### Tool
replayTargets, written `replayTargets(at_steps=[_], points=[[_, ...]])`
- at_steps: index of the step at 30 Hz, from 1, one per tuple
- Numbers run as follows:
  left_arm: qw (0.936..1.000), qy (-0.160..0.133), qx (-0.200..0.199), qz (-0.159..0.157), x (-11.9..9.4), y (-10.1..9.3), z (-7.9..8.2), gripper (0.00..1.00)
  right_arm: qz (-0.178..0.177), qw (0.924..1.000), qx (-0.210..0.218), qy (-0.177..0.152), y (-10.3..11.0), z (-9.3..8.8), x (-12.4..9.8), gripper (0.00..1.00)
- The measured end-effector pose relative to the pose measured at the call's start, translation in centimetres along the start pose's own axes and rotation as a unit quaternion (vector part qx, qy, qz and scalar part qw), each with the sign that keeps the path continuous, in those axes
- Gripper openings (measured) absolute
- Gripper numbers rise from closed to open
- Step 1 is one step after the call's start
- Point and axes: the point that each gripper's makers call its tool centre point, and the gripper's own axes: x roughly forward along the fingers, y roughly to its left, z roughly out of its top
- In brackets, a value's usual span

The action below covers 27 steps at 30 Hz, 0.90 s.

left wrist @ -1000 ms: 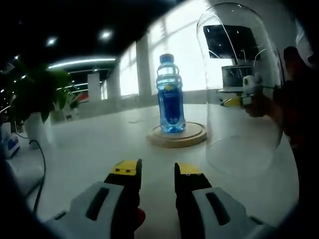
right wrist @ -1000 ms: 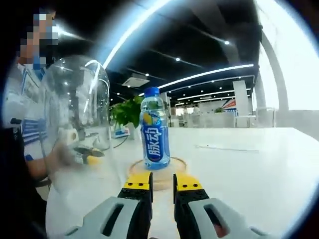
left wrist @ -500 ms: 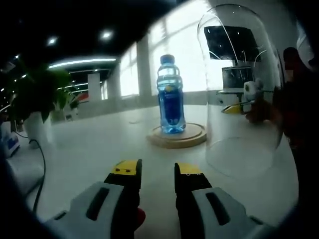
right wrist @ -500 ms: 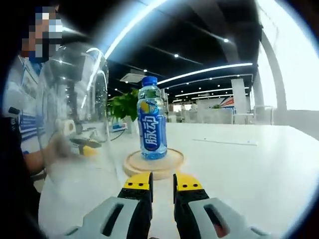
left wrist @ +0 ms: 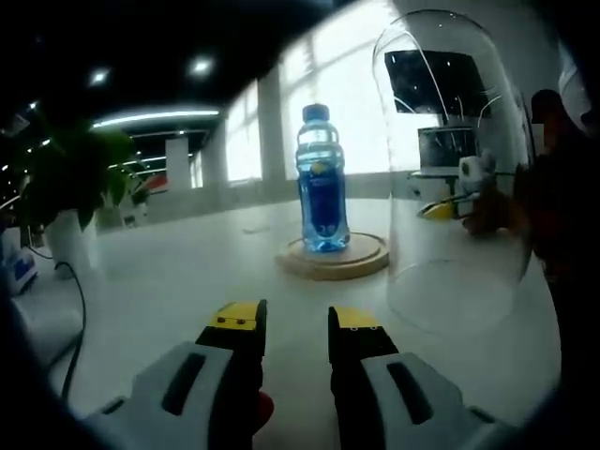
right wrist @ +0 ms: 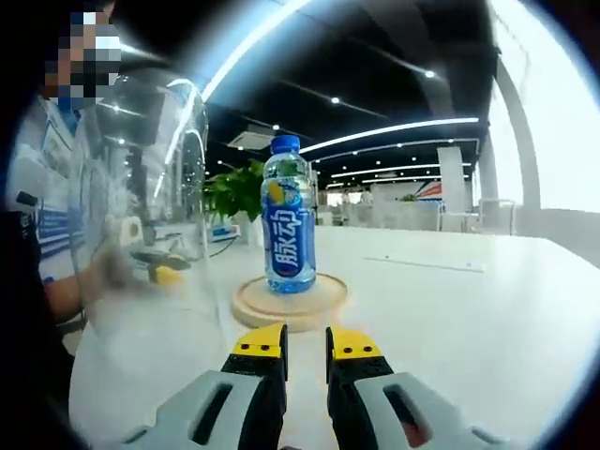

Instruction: Open the cover put in the Mizone put the cover back on

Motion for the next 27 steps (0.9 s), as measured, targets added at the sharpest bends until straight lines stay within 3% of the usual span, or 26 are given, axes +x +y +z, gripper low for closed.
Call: replayTargets(at_steps=[17,22,27], points=[[0.9997,-0.015,-0.018,-0.005,-0.3,-0.2,0.9,0.22,-0.005,0.9999,0.004,-0.012,-0.2,0.6,-0.4,0.09],[0.9973,-0.049,-0.051,-0.020,-0.8,0.0,2.2,0.25,-0.001,0.9995,0.010,-0.031,-0.5,1.7,-0.9,0.11],[0.9962,-0.064,-0.051,-0.029,-1.6,0.1,3.0,0.27,0.010,0.9990,-0.013,-0.043,-0.4,3.1,-1.5,0.14]])
